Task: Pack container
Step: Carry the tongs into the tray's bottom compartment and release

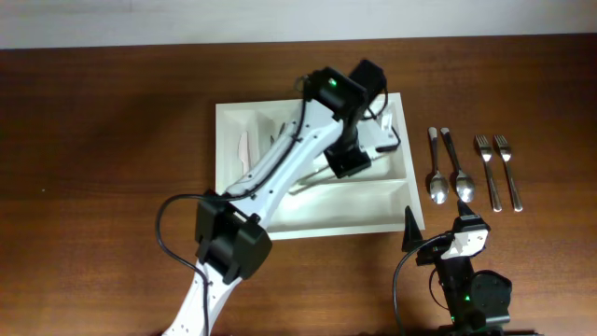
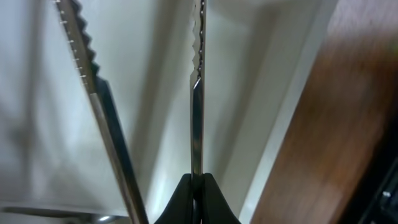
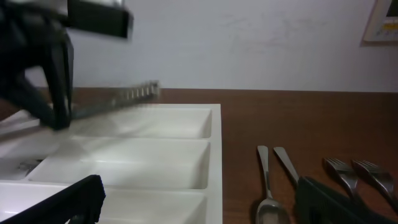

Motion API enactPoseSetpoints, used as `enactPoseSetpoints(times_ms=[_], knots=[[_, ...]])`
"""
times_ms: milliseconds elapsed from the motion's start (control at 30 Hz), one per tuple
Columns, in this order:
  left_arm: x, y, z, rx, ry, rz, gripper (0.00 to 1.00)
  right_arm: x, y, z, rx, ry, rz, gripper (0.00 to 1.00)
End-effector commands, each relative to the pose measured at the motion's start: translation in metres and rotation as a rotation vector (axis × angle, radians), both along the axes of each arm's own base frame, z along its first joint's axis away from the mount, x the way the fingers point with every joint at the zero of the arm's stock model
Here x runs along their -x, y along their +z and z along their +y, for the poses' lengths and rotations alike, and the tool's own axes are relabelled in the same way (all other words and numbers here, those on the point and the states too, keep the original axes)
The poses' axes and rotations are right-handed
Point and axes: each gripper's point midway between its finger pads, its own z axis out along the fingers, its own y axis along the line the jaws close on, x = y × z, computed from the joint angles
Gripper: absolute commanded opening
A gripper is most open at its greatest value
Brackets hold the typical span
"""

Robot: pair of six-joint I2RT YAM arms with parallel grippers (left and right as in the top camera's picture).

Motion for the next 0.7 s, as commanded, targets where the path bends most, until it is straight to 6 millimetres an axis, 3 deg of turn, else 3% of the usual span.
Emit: enactPoseSetpoints(times_ms=[0, 200, 533, 667], knots=[[0.012, -0.023, 0.01, -0.067, -0.026, 0.051, 0.02, 0.0, -0.002, 0.0, -0.007, -0.004, 0.005, 0.99], [0.026, -0.054, 0.021, -0.127, -0.027, 0.124, 0.02, 0.0, -0.002, 0.0, -0.007, -0.004, 0.005, 0.99], [0.039, -0.065, 0.012, -0.136, -0.083, 0.127, 0.02, 0.0, -0.002, 0.0, -0.007, -0.004, 0.005, 0.99], [0.046, -0.076, 0.017, -0.159, -0.086, 0.154, 0.02, 0.0, -0.002, 0.0, -0.007, -0.004, 0.005, 0.99]])
